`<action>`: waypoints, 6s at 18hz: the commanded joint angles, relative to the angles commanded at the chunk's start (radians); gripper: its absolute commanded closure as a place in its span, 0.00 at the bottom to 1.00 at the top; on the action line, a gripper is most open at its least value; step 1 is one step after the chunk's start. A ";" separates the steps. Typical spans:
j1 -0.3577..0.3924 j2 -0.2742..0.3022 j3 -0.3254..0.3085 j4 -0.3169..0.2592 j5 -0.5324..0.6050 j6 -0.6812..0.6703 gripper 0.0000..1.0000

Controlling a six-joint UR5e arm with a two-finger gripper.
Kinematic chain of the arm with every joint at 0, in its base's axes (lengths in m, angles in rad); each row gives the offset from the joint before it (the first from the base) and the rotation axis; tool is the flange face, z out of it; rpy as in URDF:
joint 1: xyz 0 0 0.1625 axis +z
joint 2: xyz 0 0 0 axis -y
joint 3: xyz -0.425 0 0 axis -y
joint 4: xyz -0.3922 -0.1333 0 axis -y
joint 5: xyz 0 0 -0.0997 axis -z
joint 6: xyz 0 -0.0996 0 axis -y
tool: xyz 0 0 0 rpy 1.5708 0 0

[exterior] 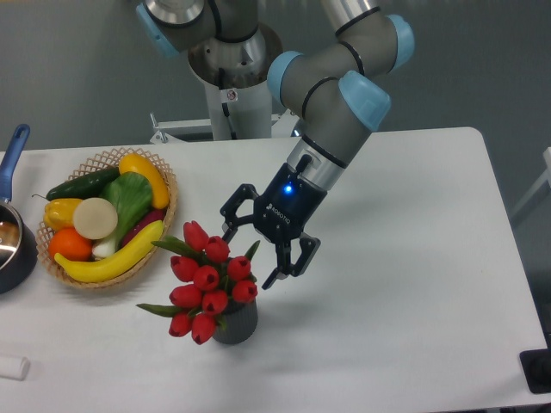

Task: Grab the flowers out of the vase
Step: 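Lower the open gripper around the tulip stems above the vase rim, then close the gripper on the tulip stems, then lift the gripped tulip bunch up out of the grey vase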

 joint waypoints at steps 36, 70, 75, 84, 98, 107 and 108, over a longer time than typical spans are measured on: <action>-0.032 -0.014 0.023 -0.002 -0.012 -0.024 0.62; 0.058 0.117 0.051 -0.002 -0.273 -0.221 0.64; 0.067 0.115 0.081 -0.002 -0.311 -0.268 0.66; 0.089 0.115 0.135 -0.002 -0.318 -0.340 0.70; 0.213 0.077 0.213 -0.002 -0.354 -0.373 0.70; 0.271 -0.012 0.270 -0.002 -0.354 -0.301 0.70; 0.270 -0.021 0.272 -0.002 -0.353 -0.299 0.70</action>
